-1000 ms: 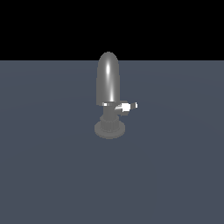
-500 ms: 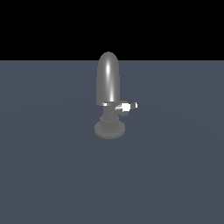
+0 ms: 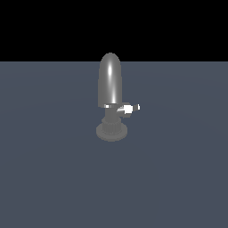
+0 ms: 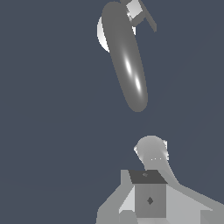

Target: Turn on the faucet by rotating a designated handle.

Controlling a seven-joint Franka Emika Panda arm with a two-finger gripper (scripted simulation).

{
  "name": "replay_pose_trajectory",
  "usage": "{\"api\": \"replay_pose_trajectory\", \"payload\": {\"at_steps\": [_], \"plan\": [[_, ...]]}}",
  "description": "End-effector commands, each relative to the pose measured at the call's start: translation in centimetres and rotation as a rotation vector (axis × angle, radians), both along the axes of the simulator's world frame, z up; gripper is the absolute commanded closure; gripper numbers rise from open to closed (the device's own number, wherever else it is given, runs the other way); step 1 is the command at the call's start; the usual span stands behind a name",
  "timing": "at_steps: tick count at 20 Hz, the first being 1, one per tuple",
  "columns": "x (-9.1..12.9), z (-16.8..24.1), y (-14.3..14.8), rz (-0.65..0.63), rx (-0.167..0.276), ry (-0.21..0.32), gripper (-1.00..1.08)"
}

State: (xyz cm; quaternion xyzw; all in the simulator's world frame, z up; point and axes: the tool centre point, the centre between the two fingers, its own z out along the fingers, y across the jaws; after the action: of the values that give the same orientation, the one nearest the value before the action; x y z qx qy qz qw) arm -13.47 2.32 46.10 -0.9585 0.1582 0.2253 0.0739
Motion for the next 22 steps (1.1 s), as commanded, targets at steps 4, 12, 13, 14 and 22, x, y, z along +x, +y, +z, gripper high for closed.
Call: {"api": "replay_pose_trajectory", "payload": {"at_steps": [4, 12, 13, 14, 22], "plan": [[2.8, -1.2, -0.3, -0.091, 0.035, 0.1, 1.08], [6.6, -3.6, -1.2, -0.23, 0.09, 0.252, 1.08], [7.1, -4.0, -1.4, -0.247, 0.097, 0.272, 1.08], [7.5, -4.3, -1.5, -0.266, 0.104, 0.292, 1.08], [10.9, -7.7, -3.0, -0.418, 0.165, 0.459, 1.08]]}}
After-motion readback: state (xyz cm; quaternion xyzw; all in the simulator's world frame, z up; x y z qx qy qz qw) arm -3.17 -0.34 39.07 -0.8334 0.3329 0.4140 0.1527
